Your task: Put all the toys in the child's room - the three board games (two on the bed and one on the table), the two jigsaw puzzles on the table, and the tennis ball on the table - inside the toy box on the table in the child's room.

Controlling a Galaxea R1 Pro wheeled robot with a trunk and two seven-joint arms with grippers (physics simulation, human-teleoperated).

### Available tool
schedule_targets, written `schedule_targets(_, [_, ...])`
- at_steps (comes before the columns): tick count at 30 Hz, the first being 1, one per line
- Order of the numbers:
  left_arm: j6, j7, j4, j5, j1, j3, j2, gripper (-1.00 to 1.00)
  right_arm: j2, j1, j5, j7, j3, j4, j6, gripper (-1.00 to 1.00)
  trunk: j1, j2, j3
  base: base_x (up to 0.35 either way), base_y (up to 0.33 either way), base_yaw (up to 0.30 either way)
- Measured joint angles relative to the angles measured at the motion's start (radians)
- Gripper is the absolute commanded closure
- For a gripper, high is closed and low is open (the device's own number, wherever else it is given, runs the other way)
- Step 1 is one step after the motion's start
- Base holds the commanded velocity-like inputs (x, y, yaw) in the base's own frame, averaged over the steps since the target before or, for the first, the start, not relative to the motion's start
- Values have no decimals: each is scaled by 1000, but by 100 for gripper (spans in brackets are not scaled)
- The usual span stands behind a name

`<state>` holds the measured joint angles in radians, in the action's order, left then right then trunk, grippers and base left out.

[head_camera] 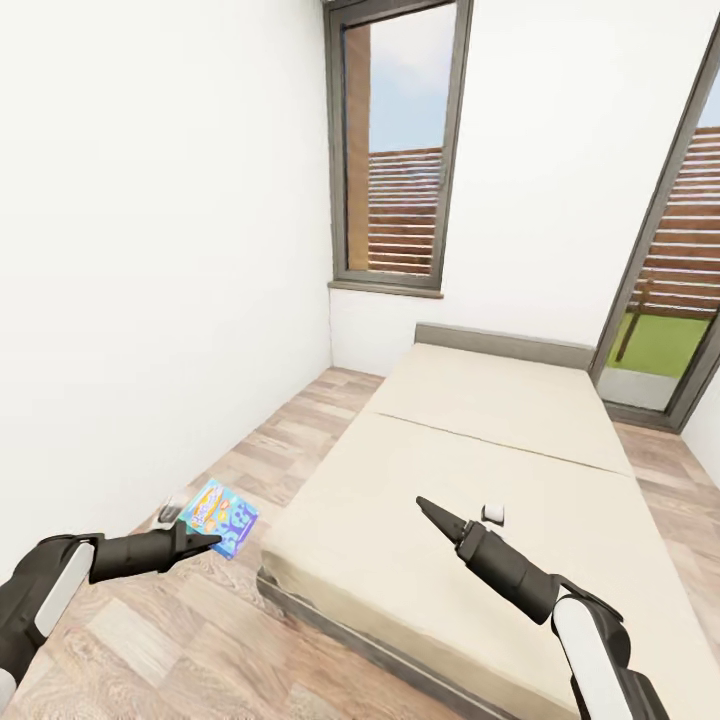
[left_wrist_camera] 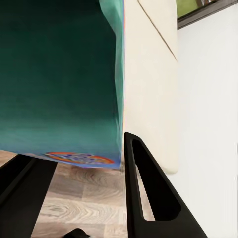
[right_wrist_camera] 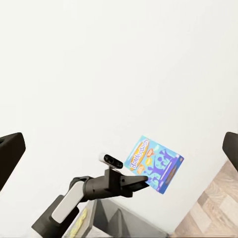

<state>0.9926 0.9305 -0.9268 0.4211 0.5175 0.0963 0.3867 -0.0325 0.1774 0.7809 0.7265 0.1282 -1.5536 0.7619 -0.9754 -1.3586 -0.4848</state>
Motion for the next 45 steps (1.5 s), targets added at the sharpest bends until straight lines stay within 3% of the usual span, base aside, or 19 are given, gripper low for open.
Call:
schedule_targets(14, [-1, -1, 0, 5, 0, 5, 0, 100, -6, -1, 0, 1, 0, 0, -1, -100, 54, 98, 44, -4, -4, 61])
schedule_targets(19, [-28, -28, -11, 10, 3, 34, -28, 100, 22, -3, -31, -27, 28, 28, -30, -100, 54, 98, 44, 0, 0, 0])
schedule_targets(24, [-6, 1, -6, 15, -3, 22, -39, 100, -3, -9, -60, -50, 54, 33, -53, -100, 54, 98, 44, 0, 0, 0])
schedule_targets(29, [-2, 12, 9, 40, -3, 22, -41, 100, -6, -9, -59, -49, 54, 34, -53, -100, 54, 98, 44, 0, 0, 0])
schedule_targets(45, [-4, 42, 11, 57, -3, 42, -48, 100, 12, -8, -57, -53, 58, 44, -54, -100, 54, 98, 44, 0, 21, 0])
